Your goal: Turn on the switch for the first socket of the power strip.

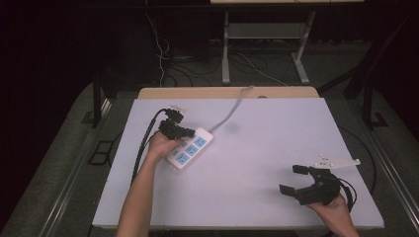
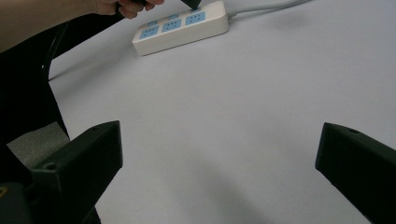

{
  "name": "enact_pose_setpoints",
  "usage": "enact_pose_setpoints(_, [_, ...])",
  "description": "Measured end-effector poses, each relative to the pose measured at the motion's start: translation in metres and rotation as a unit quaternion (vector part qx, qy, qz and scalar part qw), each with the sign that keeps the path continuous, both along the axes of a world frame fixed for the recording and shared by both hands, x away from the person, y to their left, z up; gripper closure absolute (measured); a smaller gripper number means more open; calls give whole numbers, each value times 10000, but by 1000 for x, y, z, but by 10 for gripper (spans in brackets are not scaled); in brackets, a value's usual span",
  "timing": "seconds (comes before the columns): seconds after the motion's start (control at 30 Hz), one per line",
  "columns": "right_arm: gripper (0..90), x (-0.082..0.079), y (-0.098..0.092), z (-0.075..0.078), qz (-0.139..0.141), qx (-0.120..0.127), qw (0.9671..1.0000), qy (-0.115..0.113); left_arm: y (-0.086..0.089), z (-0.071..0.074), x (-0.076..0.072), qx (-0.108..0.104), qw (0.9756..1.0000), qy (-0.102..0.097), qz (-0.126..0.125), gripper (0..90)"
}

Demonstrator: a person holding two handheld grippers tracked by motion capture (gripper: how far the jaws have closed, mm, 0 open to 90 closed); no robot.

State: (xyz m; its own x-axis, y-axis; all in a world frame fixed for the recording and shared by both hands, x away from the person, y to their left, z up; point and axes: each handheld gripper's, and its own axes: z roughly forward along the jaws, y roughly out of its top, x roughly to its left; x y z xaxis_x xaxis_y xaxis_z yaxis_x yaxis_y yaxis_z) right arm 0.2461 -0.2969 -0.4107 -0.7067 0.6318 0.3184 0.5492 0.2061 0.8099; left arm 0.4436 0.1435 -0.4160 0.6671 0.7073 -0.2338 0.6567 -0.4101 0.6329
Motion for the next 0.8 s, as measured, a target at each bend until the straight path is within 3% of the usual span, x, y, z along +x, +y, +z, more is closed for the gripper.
enact_pose_setpoints(0.2, [3, 2, -1, -1, -25, 2, 10000, 13, 9, 2, 0, 0, 10000, -17, 45, 892])
enact_pose_setpoints(0.8, [3, 3, -1, -2, -58, -13, 10000, 25, 15, 24, -12, 165, 9992, -359, 36, 890])
